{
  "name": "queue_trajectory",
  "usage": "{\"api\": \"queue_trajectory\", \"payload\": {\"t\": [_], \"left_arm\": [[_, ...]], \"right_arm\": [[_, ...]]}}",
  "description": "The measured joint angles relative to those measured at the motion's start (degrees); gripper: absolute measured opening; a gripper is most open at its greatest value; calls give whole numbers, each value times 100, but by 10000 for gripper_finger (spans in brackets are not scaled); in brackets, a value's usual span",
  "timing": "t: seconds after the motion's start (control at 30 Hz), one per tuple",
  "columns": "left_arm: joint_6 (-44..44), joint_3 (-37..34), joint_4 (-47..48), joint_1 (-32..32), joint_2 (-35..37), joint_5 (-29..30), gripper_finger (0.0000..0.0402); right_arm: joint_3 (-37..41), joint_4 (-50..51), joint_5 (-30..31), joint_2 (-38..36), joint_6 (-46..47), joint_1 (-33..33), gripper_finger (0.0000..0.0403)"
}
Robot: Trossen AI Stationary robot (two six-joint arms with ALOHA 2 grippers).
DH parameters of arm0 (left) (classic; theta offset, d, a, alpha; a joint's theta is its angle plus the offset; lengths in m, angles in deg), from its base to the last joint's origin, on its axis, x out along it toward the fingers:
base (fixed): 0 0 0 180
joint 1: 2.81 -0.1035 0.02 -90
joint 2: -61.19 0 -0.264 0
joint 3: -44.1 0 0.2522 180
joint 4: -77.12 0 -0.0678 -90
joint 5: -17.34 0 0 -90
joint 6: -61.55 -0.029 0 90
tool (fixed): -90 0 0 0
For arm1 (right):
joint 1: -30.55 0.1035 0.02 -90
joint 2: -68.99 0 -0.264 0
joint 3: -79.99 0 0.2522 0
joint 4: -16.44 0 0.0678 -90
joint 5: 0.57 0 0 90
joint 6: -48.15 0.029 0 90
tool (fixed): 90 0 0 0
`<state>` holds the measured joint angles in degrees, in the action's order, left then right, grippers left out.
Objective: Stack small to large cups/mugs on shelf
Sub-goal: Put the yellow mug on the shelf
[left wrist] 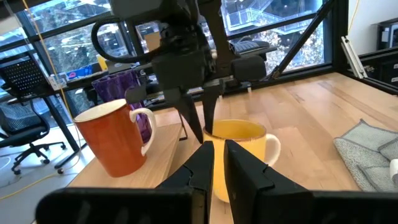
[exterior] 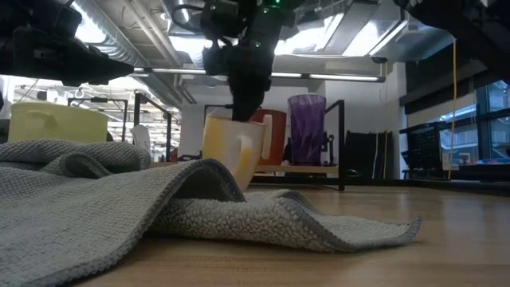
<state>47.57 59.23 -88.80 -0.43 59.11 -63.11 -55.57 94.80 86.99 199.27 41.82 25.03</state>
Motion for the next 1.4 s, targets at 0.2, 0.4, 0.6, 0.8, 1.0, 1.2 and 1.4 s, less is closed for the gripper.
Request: {"api": "queue_trajectory", "payload": {"t": [0.2,0.4,0.6,0.8,1.0,1.2,1.4], "left_arm": [[0,-1,-1,-1,0,-1,33],[1,-1,-2,-1,0,1,33],[0,0,0,-1,0,0,33],[-13,-1,0,1,0,1,33],[-11,-1,-1,-1,0,1,33],[362,-1,-95,3,0,-72,33],[3009,-1,-1016,3,2,-163,33]], "right_arm": [[-1,-157,-35,46,-20,-13,48],[-2,-346,-31,46,-13,-93,49],[-2,-350,-33,46,9,-151,49],[-148,-151,-28,24,-4,-151,49],[-1037,-35,-27,22,-196,-132,49],[-1161,-788,-6,-572,10,-1,49],[-1272,-1083,-29,-1433,1360,114,49]]}}
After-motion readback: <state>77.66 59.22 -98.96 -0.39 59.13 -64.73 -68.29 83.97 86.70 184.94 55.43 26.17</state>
